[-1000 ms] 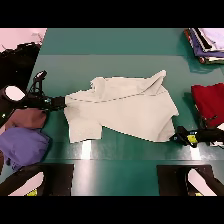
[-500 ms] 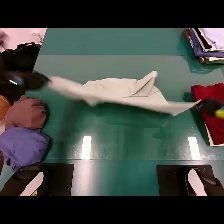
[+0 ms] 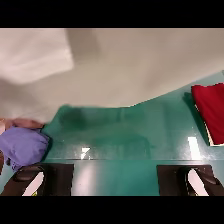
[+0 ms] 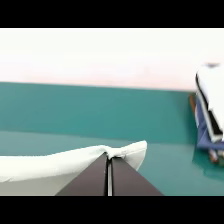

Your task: Fold the shirts.

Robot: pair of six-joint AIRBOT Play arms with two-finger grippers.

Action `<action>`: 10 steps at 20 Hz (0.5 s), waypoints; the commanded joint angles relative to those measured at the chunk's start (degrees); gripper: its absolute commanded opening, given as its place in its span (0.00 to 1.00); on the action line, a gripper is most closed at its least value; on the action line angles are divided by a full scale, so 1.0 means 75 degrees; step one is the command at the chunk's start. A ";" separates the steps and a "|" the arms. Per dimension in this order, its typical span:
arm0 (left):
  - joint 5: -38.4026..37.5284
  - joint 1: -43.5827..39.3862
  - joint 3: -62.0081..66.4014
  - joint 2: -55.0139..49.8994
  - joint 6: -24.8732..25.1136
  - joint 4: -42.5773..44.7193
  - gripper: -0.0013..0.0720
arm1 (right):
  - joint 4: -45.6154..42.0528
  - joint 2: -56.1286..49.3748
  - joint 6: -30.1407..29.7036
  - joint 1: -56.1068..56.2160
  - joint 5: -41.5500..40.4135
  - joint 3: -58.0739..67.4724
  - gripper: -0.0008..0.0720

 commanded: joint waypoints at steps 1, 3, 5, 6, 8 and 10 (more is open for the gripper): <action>-0.0058 0.0006 0.0659 -0.0085 -0.0248 0.0017 0.05 | -0.0023 -0.0720 0.0047 0.0009 0.0702 0.1961 0.04; -0.0318 0.0006 0.0393 -0.0356 -0.0297 0.0015 0.05 | -0.0023 -0.1032 0.0157 0.0009 0.0790 0.2087 0.04; -0.0921 0.0006 -0.0009 -0.0766 -0.0297 0.0015 0.05 | -0.0017 -0.1166 0.0210 0.0009 0.0769 0.1495 0.04; -0.1233 0.0006 -0.0286 -0.1035 -0.0294 0.0012 0.05 | -0.0017 -0.1247 0.0210 0.0012 0.0784 0.1081 0.04; -0.1722 0.0006 -0.1008 -0.1740 -0.0289 -0.0009 0.05 | -0.0017 -0.1673 0.0207 0.0017 0.0836 0.0338 0.04; -0.1944 0.0006 -0.1801 -0.2465 -0.0289 -0.0020 0.05 | -0.0017 -0.2299 0.0207 0.0017 0.0941 -0.0289 0.04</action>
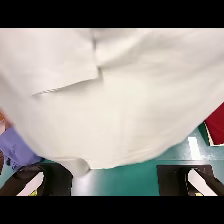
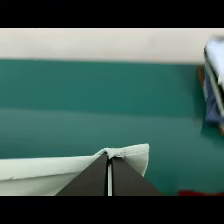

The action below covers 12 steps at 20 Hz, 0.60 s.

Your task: Fold the shirts.

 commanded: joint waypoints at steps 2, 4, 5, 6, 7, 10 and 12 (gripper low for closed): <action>-0.0493 0.0006 -0.1749 -0.1609 0.0047 -0.0052 0.05 | 0.0006 -0.1320 0.0020 0.0023 0.0201 -0.1355 0.04; -0.0149 0.0006 -0.2451 -0.2600 0.0227 -0.0047 0.05 | -0.0015 -0.2157 0.0006 0.0233 0.0087 -0.1964 0.04; 0.0029 0.0006 -0.2629 -0.3089 0.0262 -0.0052 0.05 | -0.0006 -0.2600 -0.0102 0.0388 -0.0009 -0.2259 0.04; 0.0221 0.0006 -0.2687 -0.3628 0.0414 -0.0052 0.05 | -0.0009 -0.3013 -0.0172 0.0560 -0.0201 -0.2489 0.04; 0.0469 0.0006 -0.2684 -0.4106 0.0516 -0.0099 0.05 | -0.0009 -0.3448 -0.0187 0.0761 -0.0554 -0.2675 0.04; 0.1702 0.0006 -0.2684 -0.5039 0.1011 -0.0609 0.05 | 0.0020 -0.4540 -0.0184 0.1227 -0.1853 -0.2681 0.04; 0.2553 0.0006 -0.2629 -0.5196 0.1078 -0.0679 0.05 | 0.0012 -0.5050 -0.0184 0.1460 -0.2174 -0.2203 0.04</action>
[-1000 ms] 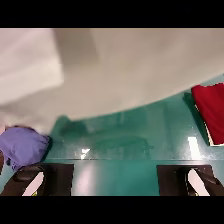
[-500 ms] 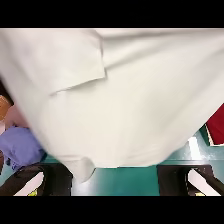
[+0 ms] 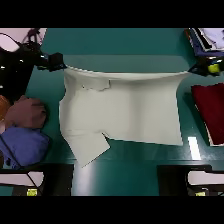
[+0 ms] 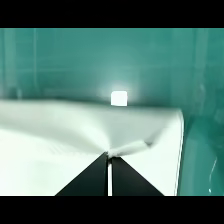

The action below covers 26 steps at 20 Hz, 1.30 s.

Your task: Fold the shirts.

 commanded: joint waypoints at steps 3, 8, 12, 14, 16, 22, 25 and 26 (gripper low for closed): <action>0.1049 0.0122 0.0117 -0.0548 0.0318 -0.0210 0.05 | -0.0052 -0.1099 -0.0067 0.0574 -0.0781 0.0959 0.04; -0.1169 0.0446 0.0093 -0.0484 0.0347 0.0615 0.05 | -0.1801 -0.0583 -0.0087 0.0755 0.0306 0.0752 0.04; -0.1148 0.0423 -0.0915 -0.0487 0.0350 0.0886 0.05 | -0.1766 0.0047 -0.0087 0.0833 -0.0122 -0.1151 0.04; -0.0813 0.0423 -0.1556 -0.0487 0.0347 0.0877 0.05 | -0.1743 0.0251 -0.0085 0.0982 -0.0615 -0.1982 0.04; -0.0504 0.0423 -0.1999 -0.0487 0.0184 0.0877 0.05 | -0.1644 0.0300 -0.0085 0.1142 -0.0941 -0.2454 0.04; -0.1300 0.0423 -0.2212 0.0012 -0.0189 0.1387 0.76 | -0.1148 0.0629 0.0006 0.1128 -0.0746 -0.2731 0.55; -0.1577 0.0423 -0.3381 0.1457 -0.0423 0.2174 0.76 | -0.1154 0.1588 0.0003 0.0635 -0.0396 -0.3104 0.55; -0.1588 0.0423 -0.4022 0.2066 -0.0475 0.2157 0.76 | -0.1137 0.1953 0.0003 0.0466 -0.0347 -0.3334 0.55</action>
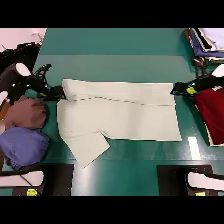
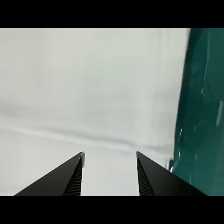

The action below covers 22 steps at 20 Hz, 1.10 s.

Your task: Fold the shirts.

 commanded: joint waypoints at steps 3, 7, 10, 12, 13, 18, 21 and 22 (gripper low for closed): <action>-0.0414 -0.0157 -0.3054 0.2801 -0.0629 0.0117 0.76 | 0.0085 0.1722 0.0029 -0.0766 0.0082 -0.1131 0.55; -0.0437 -0.0708 -0.5088 0.4147 -0.1183 -0.0504 0.76 | 0.0093 0.2430 0.0029 -0.0935 -0.0254 -0.1731 0.55; -0.0093 -0.1102 -0.5718 0.4220 -0.1378 -0.0743 0.76 | 0.0102 0.2576 0.0026 -0.0935 -0.0236 -0.1798 0.55; 0.0463 -0.1230 -0.5869 0.4220 -0.1411 -0.0988 0.76 | 0.0102 0.2570 0.0029 -0.0935 -0.0160 -0.1798 0.55; 0.0775 -0.1230 -0.5887 0.4220 -0.1411 -0.1189 0.76 | 0.0102 0.2570 0.0029 -0.0918 -0.0154 -0.1798 0.55; 0.1539 -0.1230 -0.5881 0.4220 -0.1390 -0.1749 0.71 | 0.0085 0.2573 0.0026 -0.0764 0.0221 -0.1798 0.55; 0.1445 -0.1230 -0.5831 0.4223 -0.1274 -0.1795 0.05 | 0.0000 0.2573 -0.0134 -0.1023 0.0901 -0.1810 0.55; 0.1291 -0.1230 -0.5727 0.4223 -0.1142 -0.1807 0.05 | -0.0012 0.2579 -0.0213 -0.1224 0.1169 -0.1853 0.55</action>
